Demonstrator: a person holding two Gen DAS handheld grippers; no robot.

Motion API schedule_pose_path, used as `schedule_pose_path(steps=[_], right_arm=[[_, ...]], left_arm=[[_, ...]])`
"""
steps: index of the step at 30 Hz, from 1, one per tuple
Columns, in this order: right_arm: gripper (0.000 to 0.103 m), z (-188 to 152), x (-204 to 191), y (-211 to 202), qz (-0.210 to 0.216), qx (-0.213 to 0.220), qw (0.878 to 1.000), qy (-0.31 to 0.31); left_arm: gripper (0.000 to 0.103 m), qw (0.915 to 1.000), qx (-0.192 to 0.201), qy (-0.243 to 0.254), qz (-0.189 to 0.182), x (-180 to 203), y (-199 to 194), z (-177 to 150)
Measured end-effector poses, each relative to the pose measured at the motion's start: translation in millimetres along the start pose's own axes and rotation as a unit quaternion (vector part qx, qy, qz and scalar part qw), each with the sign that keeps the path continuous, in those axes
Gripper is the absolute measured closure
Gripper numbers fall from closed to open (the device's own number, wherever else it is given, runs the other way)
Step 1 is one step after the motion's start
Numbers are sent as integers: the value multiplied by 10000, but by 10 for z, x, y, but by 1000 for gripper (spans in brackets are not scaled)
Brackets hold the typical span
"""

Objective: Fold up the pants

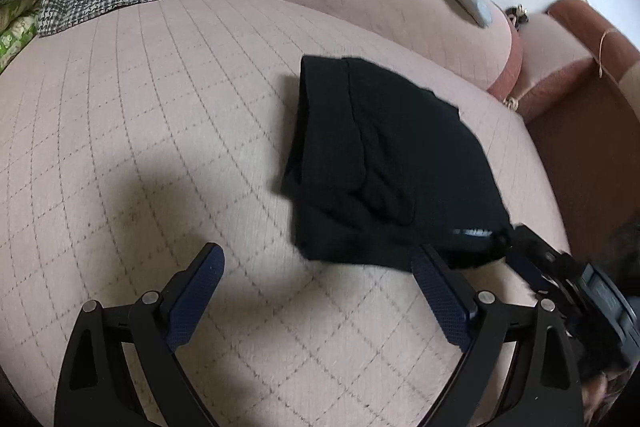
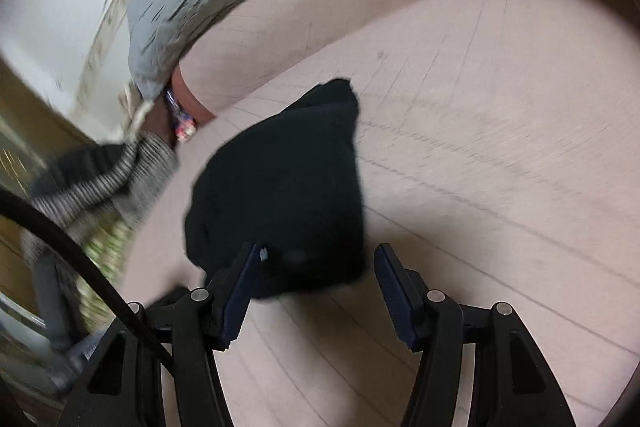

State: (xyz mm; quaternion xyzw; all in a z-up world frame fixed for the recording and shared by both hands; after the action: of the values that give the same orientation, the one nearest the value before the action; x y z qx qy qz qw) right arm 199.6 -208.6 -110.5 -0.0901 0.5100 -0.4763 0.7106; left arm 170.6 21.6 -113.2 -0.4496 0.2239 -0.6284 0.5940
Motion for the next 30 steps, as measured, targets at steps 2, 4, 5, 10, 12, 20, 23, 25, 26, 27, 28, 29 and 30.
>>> schedule_pose_path(steps=[2, 4, 5, 10, 12, 20, 23, 25, 26, 27, 28, 29, 30], right_arm=[[35, 70, 71, 183, 257, -143, 9992, 266], [35, 112, 133, 331, 463, -179, 9972, 567], [41, 131, 165, 391, 534, -223, 9957, 720], [71, 170, 190, 418, 716, -360, 9934, 814], [73, 187, 158, 350, 607, -356, 9953, 659], [57, 289, 99, 156, -209, -45, 9998, 2], [57, 564, 1, -59, -182, 511, 9985, -101], [57, 741, -106, 11, 250, 426, 9988, 59], [57, 820, -150, 103, 554, 282, 9978, 217], [57, 873, -189, 237, 935, 37, 9949, 388], [57, 906, -195, 415, 1230, -285, 9903, 583], [57, 912, -156, 520, 1235, -419, 9889, 709], [60, 912, -35, 646, 927, -491, 9910, 826]], left_arm=[[9, 10000, -9, -13, 18, 1, 28, 39], [9, 10000, -82, -29, -20, -1, 96, 89], [9, 9999, -126, -45, -58, 3, 153, 119], [31, 9989, -437, -86, -118, 73, 478, 246], [39, 9990, -435, 48, -102, 174, 472, 223], [39, 9992, -378, -2, -160, 107, 185, 296], [39, 9998, 97, -39, -172, 88, -28, 540], [38, 9997, 113, -25, -216, 156, 38, 708], [38, 9996, 64, -27, -281, 194, 115, 776], [38, 9993, -10, -19, -371, 236, 215, 822], [37, 9993, -154, -12, -355, 256, 376, 851], [37, 9994, -321, -1, -150, 227, 535, 848], [37, 9988, -491, 25, 41, 182, 644, 798]])
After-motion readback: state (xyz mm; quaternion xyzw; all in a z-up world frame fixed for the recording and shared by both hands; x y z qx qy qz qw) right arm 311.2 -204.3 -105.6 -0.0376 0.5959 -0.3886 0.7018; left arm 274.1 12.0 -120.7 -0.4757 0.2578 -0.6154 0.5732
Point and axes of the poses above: each gripper's, at about its wrist camera, not at the fingertips, and y roughly the way its jaws point, x to its right, z to its top, the point moved 7 cm from there along y, roughly the way its jaws point, and after that the axes turned 3 degrees about z, right-handed, at the moved point
